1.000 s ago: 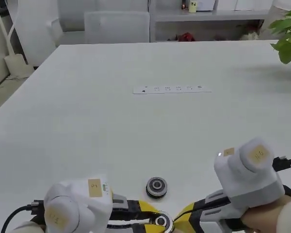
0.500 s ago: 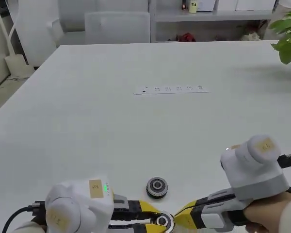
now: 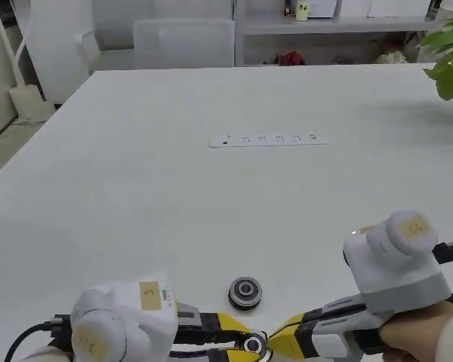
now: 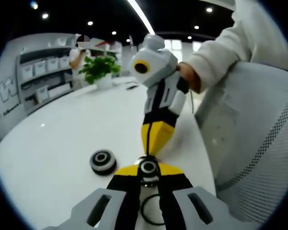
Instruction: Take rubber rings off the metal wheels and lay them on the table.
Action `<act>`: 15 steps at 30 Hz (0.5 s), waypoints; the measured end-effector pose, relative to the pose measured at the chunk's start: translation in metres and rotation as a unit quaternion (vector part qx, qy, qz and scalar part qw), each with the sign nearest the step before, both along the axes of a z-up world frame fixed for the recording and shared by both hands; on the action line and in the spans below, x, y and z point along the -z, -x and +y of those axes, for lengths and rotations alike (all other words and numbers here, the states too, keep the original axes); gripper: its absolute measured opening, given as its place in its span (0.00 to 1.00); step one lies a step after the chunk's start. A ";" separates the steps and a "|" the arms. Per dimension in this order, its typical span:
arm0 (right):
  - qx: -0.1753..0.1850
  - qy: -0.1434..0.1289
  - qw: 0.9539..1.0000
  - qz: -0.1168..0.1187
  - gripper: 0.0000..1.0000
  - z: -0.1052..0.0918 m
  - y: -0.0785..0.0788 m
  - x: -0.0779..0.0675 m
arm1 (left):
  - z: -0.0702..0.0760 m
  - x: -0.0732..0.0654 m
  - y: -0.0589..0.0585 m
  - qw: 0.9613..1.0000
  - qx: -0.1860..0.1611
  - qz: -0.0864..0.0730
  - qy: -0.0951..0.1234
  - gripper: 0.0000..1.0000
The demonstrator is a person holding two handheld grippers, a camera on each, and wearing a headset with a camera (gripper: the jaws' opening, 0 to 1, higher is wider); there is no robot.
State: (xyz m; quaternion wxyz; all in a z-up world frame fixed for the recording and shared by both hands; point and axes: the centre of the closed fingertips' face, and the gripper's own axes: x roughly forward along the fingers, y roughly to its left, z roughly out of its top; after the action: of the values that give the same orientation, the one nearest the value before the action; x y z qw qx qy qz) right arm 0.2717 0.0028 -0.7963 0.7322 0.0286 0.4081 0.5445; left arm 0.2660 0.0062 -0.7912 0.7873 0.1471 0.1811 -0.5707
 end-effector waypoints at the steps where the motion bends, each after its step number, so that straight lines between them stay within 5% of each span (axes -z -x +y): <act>1: -0.001 0.000 1.000 0.000 0.00 0.000 0.000 0.000 | 0.000 0.000 0.000 1.000 0.000 0.000 0.000 0.13; 15: -0.002 -0.002 1.000 0.001 0.00 0.001 0.000 -0.002 | -0.001 -0.002 0.000 1.000 -0.002 0.001 0.001 0.13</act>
State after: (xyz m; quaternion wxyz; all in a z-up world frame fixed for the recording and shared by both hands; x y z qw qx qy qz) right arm 0.2714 0.0043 -0.7946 0.7307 0.0297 0.4081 0.5465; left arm 0.2661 0.0050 -0.7895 0.7885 0.1451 0.1817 -0.5694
